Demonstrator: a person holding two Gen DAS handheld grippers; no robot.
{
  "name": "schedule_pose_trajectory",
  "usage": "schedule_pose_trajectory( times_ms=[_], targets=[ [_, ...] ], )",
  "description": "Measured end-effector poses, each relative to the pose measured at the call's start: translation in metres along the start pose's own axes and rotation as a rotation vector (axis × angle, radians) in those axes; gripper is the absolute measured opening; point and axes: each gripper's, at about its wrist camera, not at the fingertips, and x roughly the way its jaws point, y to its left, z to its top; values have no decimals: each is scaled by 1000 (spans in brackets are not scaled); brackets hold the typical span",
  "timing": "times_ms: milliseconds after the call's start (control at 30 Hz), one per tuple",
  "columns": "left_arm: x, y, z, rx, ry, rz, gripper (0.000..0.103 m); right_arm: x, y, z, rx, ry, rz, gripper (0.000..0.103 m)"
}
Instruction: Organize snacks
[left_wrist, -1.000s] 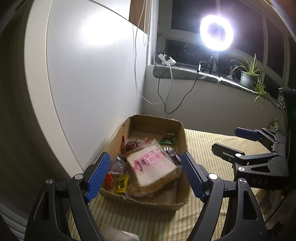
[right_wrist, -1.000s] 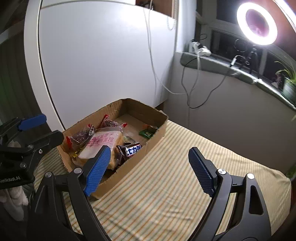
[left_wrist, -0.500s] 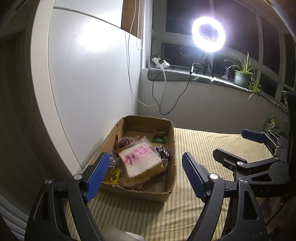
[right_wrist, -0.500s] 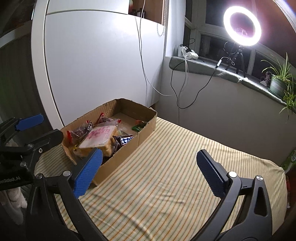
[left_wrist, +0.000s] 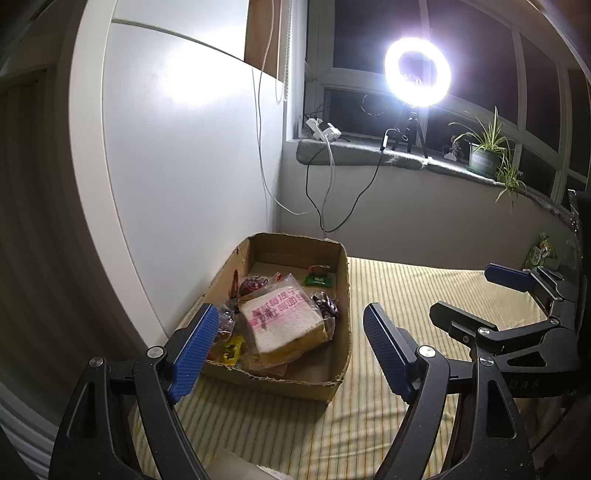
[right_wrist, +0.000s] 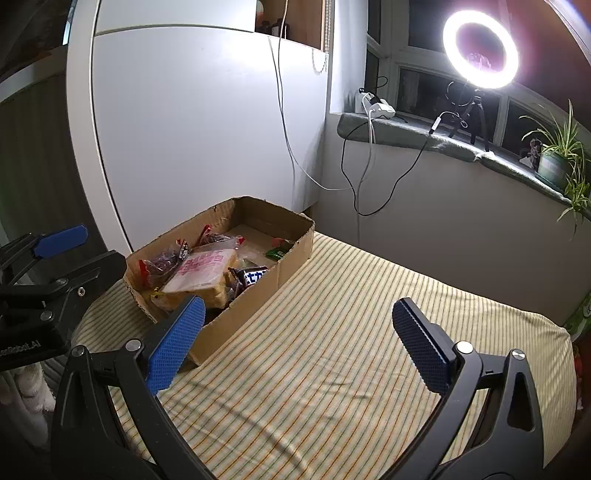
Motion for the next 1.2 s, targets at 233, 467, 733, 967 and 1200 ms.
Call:
schedule_pose_trajectory(
  times_ms=[233, 467, 733, 967, 1200],
  targets=[
    [-2, 2, 0, -1, -6, 5, 81, -1, 4, -1, 1, -4, 4, 103],
    [-1, 3, 0, -7, -5, 7, 81, -2, 2, -1, 3, -3, 7, 103],
    [-3, 1, -1, -6, -6, 6, 81, -2, 2, -1, 3, -4, 10, 103],
    [-2, 0, -1, -5, -6, 5, 81, -2, 4, -3, 13, -4, 5, 103],
    [-3, -1, -3, -3, -10, 7, 81, -3, 3, -6, 23, 0, -1, 103]
  ],
)
